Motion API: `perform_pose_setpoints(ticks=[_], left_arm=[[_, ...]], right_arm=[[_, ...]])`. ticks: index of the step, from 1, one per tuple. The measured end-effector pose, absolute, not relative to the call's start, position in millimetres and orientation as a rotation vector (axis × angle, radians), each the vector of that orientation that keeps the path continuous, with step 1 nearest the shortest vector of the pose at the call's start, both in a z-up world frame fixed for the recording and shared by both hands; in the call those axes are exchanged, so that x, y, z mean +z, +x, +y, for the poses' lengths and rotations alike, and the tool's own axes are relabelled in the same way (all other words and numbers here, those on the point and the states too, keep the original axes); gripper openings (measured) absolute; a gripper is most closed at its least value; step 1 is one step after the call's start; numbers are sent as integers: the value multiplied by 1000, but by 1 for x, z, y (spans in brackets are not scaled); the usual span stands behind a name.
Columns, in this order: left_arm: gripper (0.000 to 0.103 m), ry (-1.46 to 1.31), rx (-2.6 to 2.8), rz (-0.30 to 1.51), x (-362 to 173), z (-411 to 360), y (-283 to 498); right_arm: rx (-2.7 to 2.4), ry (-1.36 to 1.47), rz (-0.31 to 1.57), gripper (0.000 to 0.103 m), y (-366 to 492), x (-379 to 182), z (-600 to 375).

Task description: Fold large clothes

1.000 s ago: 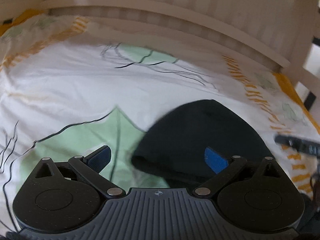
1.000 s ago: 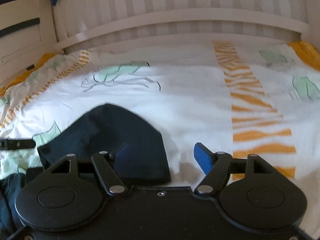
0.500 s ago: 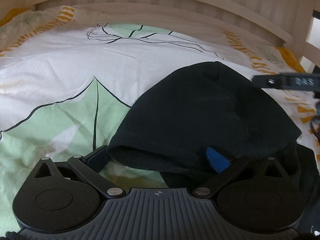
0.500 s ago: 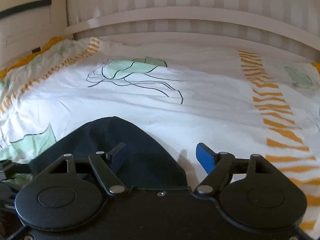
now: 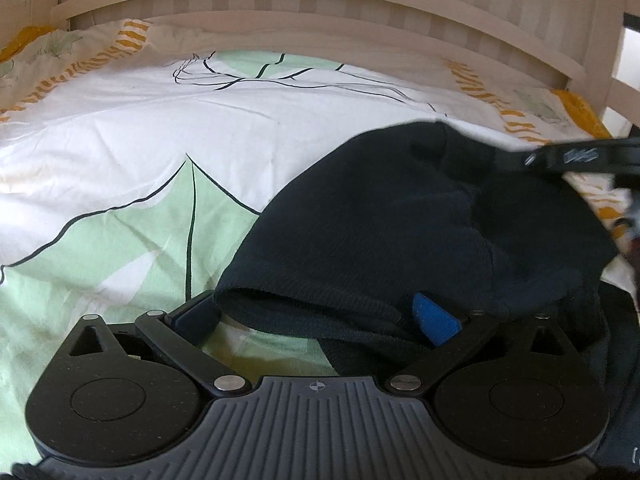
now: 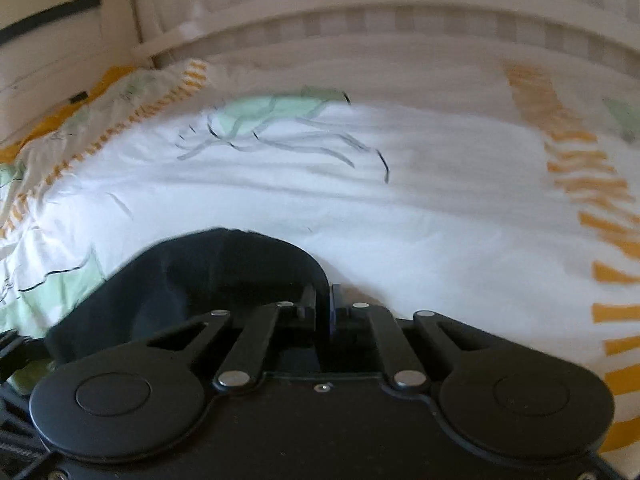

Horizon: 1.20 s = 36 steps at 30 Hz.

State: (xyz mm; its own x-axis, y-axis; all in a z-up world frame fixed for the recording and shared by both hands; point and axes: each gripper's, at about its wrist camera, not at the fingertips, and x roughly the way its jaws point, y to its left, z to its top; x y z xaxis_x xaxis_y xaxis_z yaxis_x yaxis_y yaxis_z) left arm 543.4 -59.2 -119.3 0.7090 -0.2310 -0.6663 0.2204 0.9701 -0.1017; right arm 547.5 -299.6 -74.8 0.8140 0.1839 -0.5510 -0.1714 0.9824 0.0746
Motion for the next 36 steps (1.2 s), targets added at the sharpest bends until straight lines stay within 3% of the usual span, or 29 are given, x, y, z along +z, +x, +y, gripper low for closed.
perform_pose_setpoints(ticks=[5, 10, 16, 24, 29, 30, 31, 32, 33, 34, 36], left_arm=[[102, -21, -209, 761, -102, -55, 535], [102, -202, -257, 747, -73, -14, 493], [103, -359, -303, 781, -56, 42, 436], [103, -452, -315, 839, -50, 89, 377], [103, -432, -337, 859, -42, 90, 365], [103, -427, -347, 853, -42, 89, 364], [103, -419, -356, 845, -38, 87, 364], [103, -406, -363, 840, -36, 84, 363], [103, -393, -370, 838, -35, 80, 362], [103, -386, -380, 836, -35, 77, 359], [103, -377, -401, 842, -36, 72, 353]], right_arm=[[228, -83, 440, 9, 493, -36, -279], [318, -206, 298, 8, 414, 1, -259], [435, -430, 206, 8, 307, 2, -226], [585, -604, 356, 9, 200, -53, -194], [532, -471, 464, 11, 185, -55, -205], [499, -384, 482, 19, 187, -49, -211], [462, -291, 504, 43, 192, -43, -218], [418, -166, 527, 55, 197, -37, -228], [380, -58, 548, 74, 202, -35, -237], [348, 46, 570, 79, 205, -35, -245], [294, 234, 621, 79, 211, -39, -255]])
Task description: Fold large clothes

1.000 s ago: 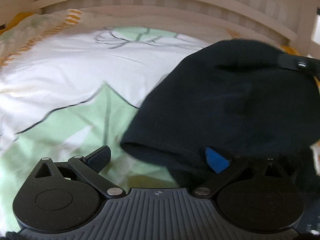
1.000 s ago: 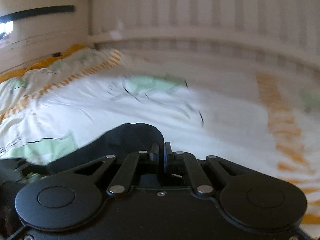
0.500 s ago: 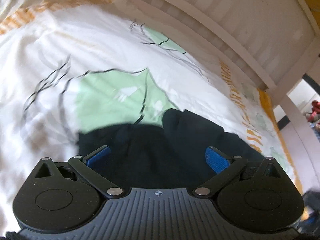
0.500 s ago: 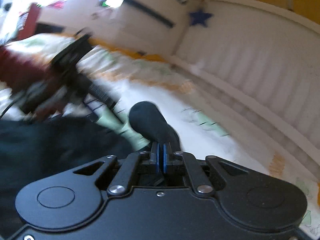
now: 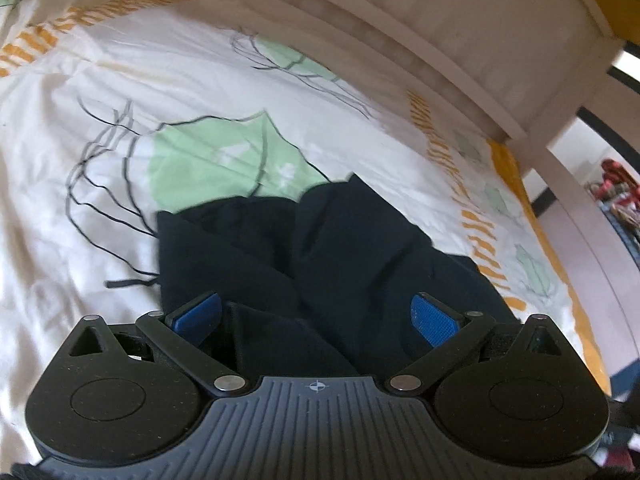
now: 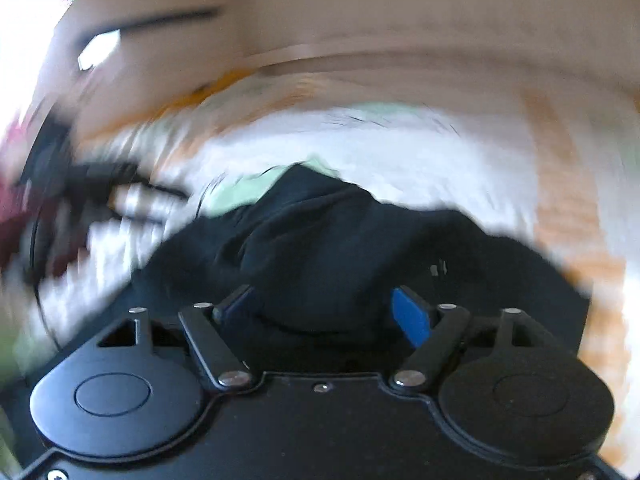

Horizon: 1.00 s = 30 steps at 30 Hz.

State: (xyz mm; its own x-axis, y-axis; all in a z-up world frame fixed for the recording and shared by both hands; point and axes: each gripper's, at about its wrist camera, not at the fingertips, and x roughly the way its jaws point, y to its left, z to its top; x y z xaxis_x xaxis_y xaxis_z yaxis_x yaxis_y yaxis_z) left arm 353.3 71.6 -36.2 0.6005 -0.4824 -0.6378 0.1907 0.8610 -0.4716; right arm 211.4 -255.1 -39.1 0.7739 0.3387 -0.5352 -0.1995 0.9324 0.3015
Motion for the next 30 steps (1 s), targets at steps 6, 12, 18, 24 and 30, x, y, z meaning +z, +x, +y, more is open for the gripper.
perform_pose_setpoints(ticks=[6, 12, 18, 24, 30], left_arm=[[103, -333, -422, 872, -43, 58, 347], [103, -320, -430, 891, -48, 52, 348], [103, -328, -428, 887, -50, 45, 362], [101, -395, -380, 915, -70, 39, 394], [74, -400, -383, 919, -73, 29, 413]], right_arm=[[221, 527, 712, 79, 237, -64, -257], [169, 620, 690, 50, 267, -66, -257], [135, 457, 600, 17, 251, -51, -268], [74, 501, 675, 18, 258, -88, -288], [92, 495, 669, 20, 259, -87, -287]])
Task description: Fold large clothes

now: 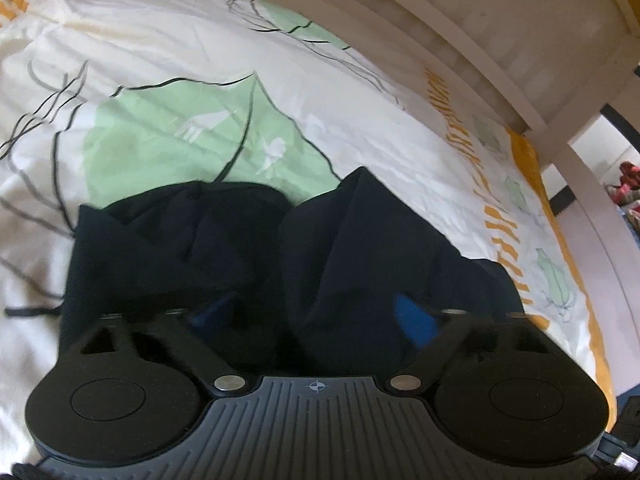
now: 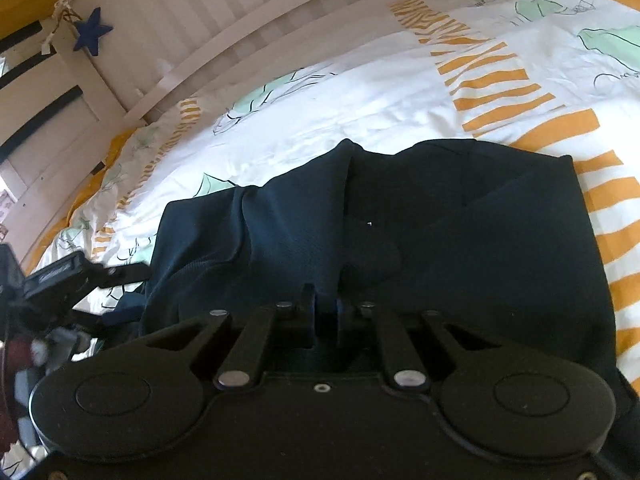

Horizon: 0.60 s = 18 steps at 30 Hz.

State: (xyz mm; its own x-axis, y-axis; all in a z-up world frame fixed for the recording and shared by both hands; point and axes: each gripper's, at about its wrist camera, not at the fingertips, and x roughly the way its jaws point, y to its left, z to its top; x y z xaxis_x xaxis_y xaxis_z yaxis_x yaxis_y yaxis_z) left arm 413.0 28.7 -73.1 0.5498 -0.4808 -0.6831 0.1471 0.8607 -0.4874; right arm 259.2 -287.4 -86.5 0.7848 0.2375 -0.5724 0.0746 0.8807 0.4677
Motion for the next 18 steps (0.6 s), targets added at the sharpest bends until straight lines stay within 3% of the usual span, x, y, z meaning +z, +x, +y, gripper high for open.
perform_pose_setpoints(ticks=[2, 4, 5, 7, 9, 18], left_arm=[[66, -384, -413, 918, -71, 24, 414], [49, -370, -422, 916, -70, 19, 413], [47, -366, -418, 919, -70, 18, 413], [20, -376, -418, 920, -71, 18, 413], [8, -395, -424, 920, -72, 19, 411], [6, -465, -517, 842, -5, 31, 389]], right_arm=[[97, 496, 670, 21, 259, -87, -289], [99, 499, 670, 22, 259, -87, -289], [98, 501, 670, 23, 259, -87, -290], [96, 507, 671, 23, 259, -87, -289], [94, 515, 672, 23, 258, -87, -290], [138, 485, 579, 17, 241, -44, -288]])
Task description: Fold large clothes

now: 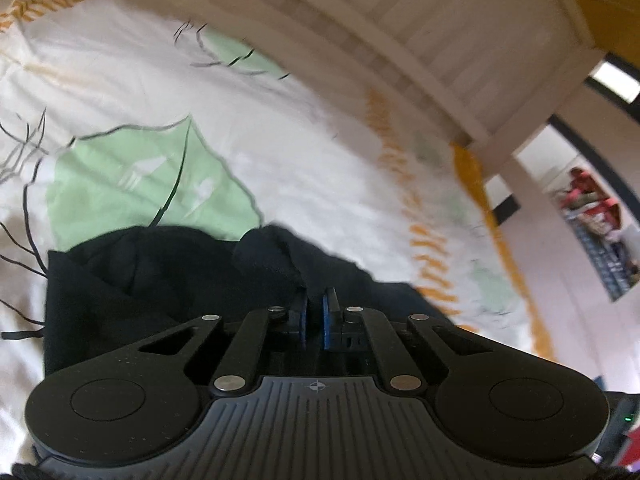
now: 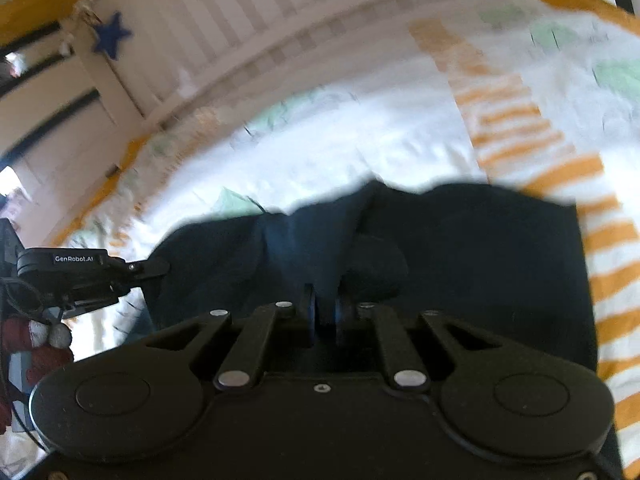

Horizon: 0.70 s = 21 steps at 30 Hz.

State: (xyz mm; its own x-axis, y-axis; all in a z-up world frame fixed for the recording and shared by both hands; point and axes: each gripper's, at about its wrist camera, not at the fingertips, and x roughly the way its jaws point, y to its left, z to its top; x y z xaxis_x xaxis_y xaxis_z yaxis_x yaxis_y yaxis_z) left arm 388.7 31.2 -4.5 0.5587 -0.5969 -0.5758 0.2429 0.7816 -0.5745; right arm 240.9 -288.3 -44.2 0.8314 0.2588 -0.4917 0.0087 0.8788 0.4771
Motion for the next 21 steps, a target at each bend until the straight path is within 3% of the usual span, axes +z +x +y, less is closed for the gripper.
perform_pose_setpoints(ticks=[3, 7, 9, 12, 16, 21], left_arm=[[7, -466, -559, 853, 0, 37, 371], [8, -363, -501, 940, -40, 33, 359], [13, -328, -445, 974, -68, 31, 358], [18, -301, -441, 922, -84, 29, 352], [20, -243, -422, 862, -73, 24, 344], [27, -116, -398, 704, -38, 23, 314]], right_arm=[[162, 532, 580, 17, 228, -35, -294], [126, 528, 677, 20, 222, -64, -299], [84, 549, 728, 27, 223, -87, -302], [74, 560, 695, 29, 222, -97, -306], [48, 431, 672, 49, 218, -82, -292], [14, 381, 575, 55, 197, -61, -289]])
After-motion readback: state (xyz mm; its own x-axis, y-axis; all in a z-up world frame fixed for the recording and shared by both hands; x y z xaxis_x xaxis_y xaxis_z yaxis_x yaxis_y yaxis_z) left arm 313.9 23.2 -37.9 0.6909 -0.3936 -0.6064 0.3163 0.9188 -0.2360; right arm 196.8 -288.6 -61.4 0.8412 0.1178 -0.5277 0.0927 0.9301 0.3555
